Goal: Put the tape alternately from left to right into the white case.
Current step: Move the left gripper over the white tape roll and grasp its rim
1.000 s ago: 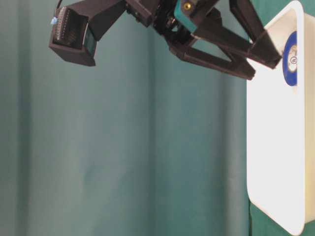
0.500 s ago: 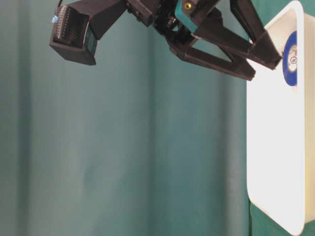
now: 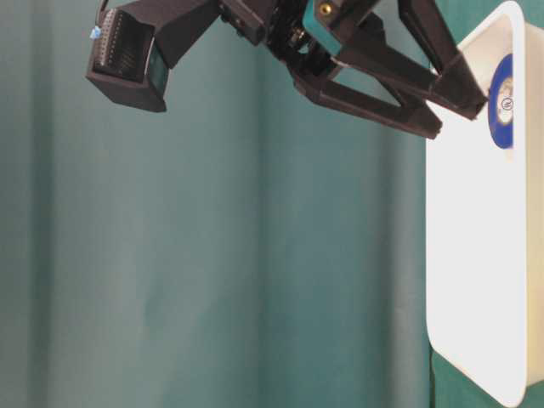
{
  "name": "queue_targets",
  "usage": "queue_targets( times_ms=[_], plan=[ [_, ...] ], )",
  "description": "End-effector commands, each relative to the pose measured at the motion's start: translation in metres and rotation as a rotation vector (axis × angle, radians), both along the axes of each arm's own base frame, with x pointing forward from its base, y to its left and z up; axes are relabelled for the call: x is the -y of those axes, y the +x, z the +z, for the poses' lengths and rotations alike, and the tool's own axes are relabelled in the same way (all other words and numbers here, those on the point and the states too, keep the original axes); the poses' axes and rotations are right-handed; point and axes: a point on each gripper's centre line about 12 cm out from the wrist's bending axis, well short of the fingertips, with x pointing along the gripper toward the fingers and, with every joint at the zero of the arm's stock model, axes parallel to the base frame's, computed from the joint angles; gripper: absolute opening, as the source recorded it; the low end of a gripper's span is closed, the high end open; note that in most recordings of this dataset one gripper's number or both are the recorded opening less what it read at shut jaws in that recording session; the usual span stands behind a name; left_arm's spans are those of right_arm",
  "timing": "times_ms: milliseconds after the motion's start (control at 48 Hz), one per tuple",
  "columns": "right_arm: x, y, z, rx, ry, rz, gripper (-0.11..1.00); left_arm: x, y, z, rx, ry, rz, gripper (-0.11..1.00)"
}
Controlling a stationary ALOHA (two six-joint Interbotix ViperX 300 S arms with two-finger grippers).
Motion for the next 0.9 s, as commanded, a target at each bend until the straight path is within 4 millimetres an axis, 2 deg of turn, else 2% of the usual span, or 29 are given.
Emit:
queue_targets(
  times_ms=[0,375,875],
  plan=[
    [-0.001,0.003,0.008,0.035,-0.001,0.006,0.84,0.002,0.002,0.005,0.020,-0.010,0.000,0.81],
    [-0.001,0.003,0.007,0.032,-0.001,0.006,0.84,0.003,0.004,0.003,0.025,-0.016,0.007,0.81],
    [-0.002,0.004,0.006,0.034,0.001,0.007,0.84,0.005,0.021,-0.030,-0.069,-0.001,0.011,0.82]
  ],
)
